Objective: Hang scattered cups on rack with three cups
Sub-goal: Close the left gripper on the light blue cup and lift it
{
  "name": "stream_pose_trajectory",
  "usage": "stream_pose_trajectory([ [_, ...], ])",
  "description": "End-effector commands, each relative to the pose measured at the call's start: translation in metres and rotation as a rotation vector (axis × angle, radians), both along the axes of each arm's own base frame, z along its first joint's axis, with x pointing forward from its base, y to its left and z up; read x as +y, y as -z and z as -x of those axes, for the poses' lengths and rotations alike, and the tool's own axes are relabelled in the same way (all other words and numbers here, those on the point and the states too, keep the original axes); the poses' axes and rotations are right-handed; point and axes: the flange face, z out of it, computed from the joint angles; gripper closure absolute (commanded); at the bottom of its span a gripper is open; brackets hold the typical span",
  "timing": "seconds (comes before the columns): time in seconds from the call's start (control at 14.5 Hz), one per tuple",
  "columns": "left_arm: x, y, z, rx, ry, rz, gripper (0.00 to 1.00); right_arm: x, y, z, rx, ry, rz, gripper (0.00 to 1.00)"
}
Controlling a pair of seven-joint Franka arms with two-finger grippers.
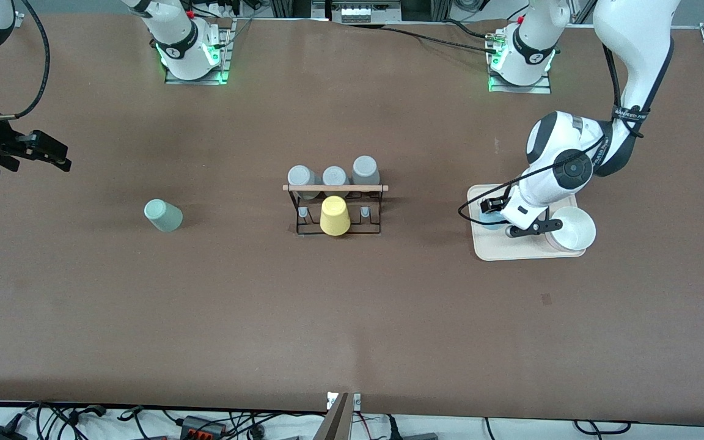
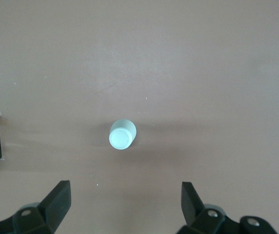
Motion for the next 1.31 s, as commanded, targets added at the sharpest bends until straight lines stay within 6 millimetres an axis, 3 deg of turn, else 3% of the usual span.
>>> stream_pose_trajectory([
  [0.0,0.000,-0.002,0.002,-0.013,0.007,-0.017,0.38,-0.001,-0.004,0.004,0.004,-0.006,0.014,0.00],
  [0.28,0.006,-0.023,-0.008,-0.030,-0.002,-0.021,0.50,0.000,-0.005,0.004,0.002,-0.008,0.015,0.00],
  [0.48,0.001,-0.073,-0.045,-0.026,-0.016,-0.026,0.51,-0.001,-0.004,0.003,0.001,-0.006,0.015,0.00],
  [0.69,-0.007,-0.124,-0.069,-0.020,-0.056,-0.025,0.51,0.000,-0.005,0.004,0.001,-0.003,0.014,0.00],
  [0.76,-0.015,-0.134,-0.073,-0.017,-0.082,-0.026,0.51,0.000,-0.004,0.004,0.002,-0.003,0.012,0.00],
  [1.04,-0.086,-0.192,-0.080,-0.036,-0.188,0.042,0.51,0.000,-0.004,0.004,0.002,-0.001,0.012,0.00],
  [1.24,-0.137,-0.210,-0.084,-0.044,-0.274,0.054,0.51,0.000,-0.004,0.004,0.002,-0.001,0.012,0.00],
])
